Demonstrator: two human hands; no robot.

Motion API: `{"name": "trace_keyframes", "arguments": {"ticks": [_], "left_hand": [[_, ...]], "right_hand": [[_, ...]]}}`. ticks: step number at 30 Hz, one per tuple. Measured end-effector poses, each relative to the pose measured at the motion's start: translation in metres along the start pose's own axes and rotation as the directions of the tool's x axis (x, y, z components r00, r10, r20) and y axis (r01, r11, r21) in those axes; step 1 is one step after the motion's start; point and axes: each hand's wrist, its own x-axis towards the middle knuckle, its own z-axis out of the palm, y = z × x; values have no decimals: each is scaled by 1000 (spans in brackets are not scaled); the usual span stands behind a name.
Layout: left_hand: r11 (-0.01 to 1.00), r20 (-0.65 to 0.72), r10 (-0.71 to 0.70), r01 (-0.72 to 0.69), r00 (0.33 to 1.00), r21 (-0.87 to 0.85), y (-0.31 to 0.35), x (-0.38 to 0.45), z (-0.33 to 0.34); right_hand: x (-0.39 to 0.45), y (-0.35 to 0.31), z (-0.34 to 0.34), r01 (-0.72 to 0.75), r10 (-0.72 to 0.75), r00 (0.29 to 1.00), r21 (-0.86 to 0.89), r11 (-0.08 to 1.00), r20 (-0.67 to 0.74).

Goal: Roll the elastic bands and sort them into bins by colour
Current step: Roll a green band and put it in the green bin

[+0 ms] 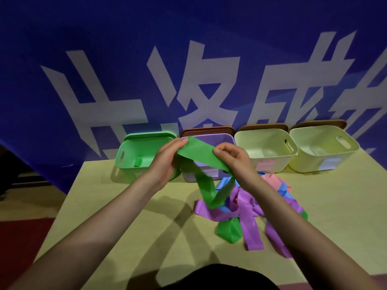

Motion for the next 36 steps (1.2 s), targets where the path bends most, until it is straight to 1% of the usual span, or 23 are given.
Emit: {"name": "trace_keyframes", "arguments": {"ticks": [3,7,10,13,15,16,18,19,21,23,26,28,31,33,36], "left_hand": [[998,48,-27,29,998,-59,0,-2,-3],[991,50,-73,78,996,-109,2,2,-3],[994,98,-49,58,994,-91,5,9,-1],[998,77,-31,34,997,-43,4,17,0],[999,52,-31,32,998,-14,3,22,1],[999,41,-32,32,999,0,3,23,2],[999,19,-27,26,999,40,3,24,5],[998,16,-18,17,1000,67,2,23,6],[994,24,13,-15,1000,111,2,21,7],[989,40,51,-56,998,137,1,20,7],[965,82,106,-122,991,230,0,20,4],[945,116,116,-146,986,292,-1,21,3],[942,163,106,-152,981,300,-3,21,3],[949,158,94,-136,983,283,-6,22,4],[957,100,96,-119,990,264,-12,23,4]], "right_hand": [[7,-12,-3,28,-28,999,19,999,-23],[19,-25,-12,85,-85,996,-18,996,-29],[27,-32,-17,82,-82,996,-29,996,-15],[34,-36,-19,81,-81,997,-29,996,-7],[35,-38,-21,38,-37,999,-29,999,35],[35,-40,-20,11,-5,997,-68,998,81],[33,-41,-16,-15,59,982,-233,972,181],[31,-39,-13,-19,83,974,-289,957,210],[27,-37,-7,-18,94,970,-317,948,224],[24,-34,-2,-7,67,978,-286,958,199],[20,-28,1,-49,74,988,-176,983,139],[19,-23,2,-65,83,987,-132,989,140],[18,-21,5,-59,73,985,-93,994,159],[19,-21,7,-37,43,991,-50,998,128],[20,-20,8,-1,4,997,-37,999,75]]}}
